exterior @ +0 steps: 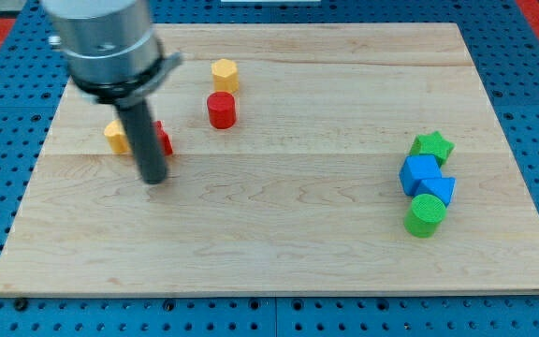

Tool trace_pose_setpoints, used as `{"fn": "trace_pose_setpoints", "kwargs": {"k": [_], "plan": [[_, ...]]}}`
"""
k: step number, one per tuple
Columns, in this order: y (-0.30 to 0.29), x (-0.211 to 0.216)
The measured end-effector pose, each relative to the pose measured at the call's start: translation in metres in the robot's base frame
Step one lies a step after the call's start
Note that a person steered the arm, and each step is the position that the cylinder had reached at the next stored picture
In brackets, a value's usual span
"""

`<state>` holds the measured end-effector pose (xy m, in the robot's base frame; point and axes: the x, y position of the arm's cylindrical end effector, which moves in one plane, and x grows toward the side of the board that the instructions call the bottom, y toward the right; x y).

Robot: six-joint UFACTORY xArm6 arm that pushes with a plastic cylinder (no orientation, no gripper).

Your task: Place the red star and heart diagonal to each other

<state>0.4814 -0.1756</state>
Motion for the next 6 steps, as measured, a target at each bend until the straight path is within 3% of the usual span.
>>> {"fn": "trace_pose_setpoints", "kwargs": {"k": [1,2,3,4,6], "plan": [[-0.055,-0.009],[-0.047,-0.073],[0.023,-0.074],[0.052,-0.066],[0.054,-0.032]]}}
